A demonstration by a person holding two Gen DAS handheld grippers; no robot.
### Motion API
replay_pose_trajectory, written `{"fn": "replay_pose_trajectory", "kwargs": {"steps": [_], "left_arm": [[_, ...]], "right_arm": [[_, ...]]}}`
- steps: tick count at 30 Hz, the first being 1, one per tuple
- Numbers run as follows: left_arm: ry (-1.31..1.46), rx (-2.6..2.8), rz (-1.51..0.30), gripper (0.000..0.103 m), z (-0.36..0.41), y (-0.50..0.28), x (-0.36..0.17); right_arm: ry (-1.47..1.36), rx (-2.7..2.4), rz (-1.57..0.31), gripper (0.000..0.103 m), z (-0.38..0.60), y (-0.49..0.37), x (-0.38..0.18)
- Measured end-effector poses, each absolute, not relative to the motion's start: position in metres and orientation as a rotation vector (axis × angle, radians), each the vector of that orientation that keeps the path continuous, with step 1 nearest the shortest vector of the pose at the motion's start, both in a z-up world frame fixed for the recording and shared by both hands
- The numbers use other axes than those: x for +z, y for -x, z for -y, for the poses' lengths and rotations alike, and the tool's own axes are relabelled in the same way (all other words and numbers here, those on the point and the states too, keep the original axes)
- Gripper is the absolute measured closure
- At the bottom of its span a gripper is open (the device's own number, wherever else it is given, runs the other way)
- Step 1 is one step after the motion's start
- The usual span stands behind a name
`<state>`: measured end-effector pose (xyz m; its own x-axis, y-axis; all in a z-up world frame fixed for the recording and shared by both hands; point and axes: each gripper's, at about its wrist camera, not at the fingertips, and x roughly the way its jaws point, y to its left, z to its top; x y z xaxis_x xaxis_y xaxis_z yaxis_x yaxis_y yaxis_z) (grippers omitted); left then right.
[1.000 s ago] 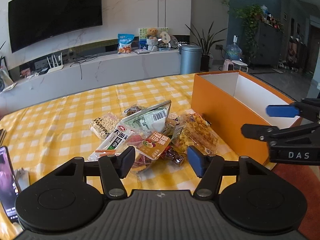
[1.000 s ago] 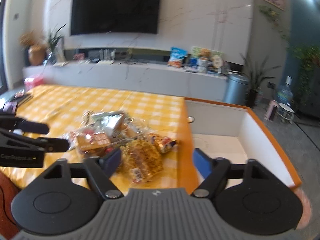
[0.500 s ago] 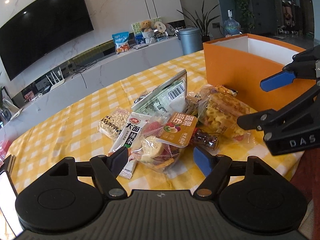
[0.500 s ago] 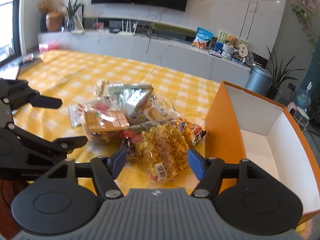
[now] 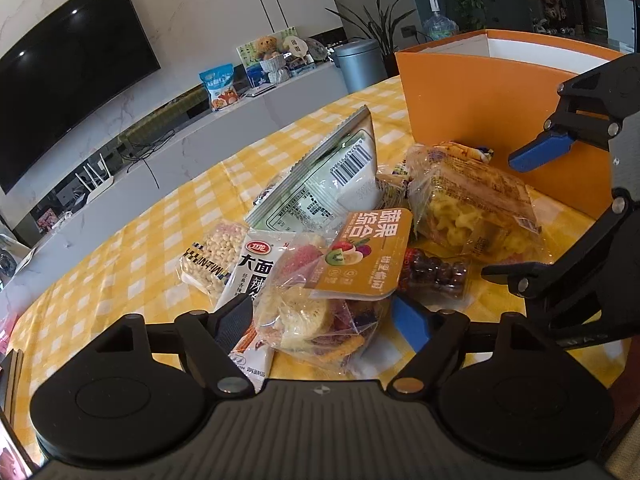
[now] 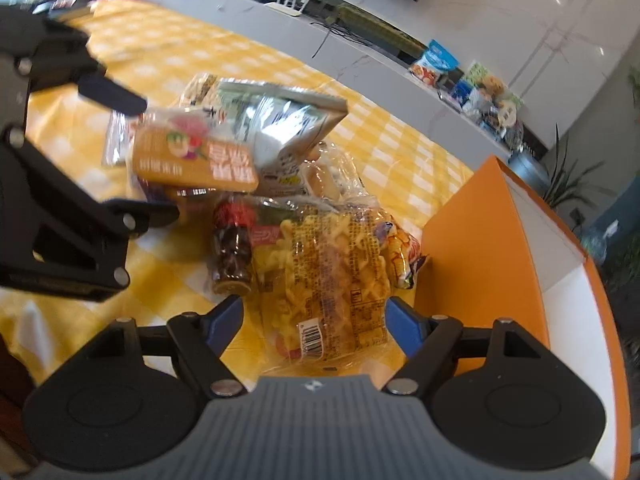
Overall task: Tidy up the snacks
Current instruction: 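Grasp the fruit-mix pack with the left tool while the right tool grasps a yellow snack bag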
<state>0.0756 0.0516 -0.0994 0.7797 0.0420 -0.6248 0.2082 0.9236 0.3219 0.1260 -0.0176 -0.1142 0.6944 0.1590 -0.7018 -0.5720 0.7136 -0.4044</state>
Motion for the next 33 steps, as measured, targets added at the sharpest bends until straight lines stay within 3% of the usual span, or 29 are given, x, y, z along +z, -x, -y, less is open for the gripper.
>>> {"fn": "replay_pose_trajectory", "kwargs": {"steps": [8, 16, 17, 18, 23, 25, 33], "left_arm": [[-0.43, -0.117, -0.681, 0.007, -0.048, -0.092, -0.109], [-0.372, -0.084, -0.696, 0.017, -0.047, -0.093, -0.111], [-0.368, -0.075, -0.696, 0.02, -0.046, -0.093, -0.11], [-0.362, -0.067, -0.697, 0.021, -0.045, -0.091, -0.109], [-0.284, -0.044, -0.714, 0.026, -0.047, -0.088, -0.103], [-0.236, -0.038, -0.716, 0.028, -0.051, -0.085, -0.099], [-0.136, -0.016, -0.713, 0.03, -0.056, -0.066, -0.085]], "right_arm": [[0.704, 0.453, -0.665, 0.031, 0.013, -0.131, -0.128], [0.68, 0.437, -0.637, 0.032, 0.01, -0.132, -0.132], [0.671, 0.431, -0.637, 0.034, 0.009, -0.132, -0.132], [0.668, 0.417, -0.636, 0.042, 0.009, -0.132, -0.132], [0.648, 0.407, -0.632, 0.054, 0.012, -0.131, -0.126], [0.637, 0.408, -0.622, 0.064, 0.014, -0.129, -0.121], [0.573, 0.402, -0.607, 0.077, 0.027, -0.118, -0.101]]}}
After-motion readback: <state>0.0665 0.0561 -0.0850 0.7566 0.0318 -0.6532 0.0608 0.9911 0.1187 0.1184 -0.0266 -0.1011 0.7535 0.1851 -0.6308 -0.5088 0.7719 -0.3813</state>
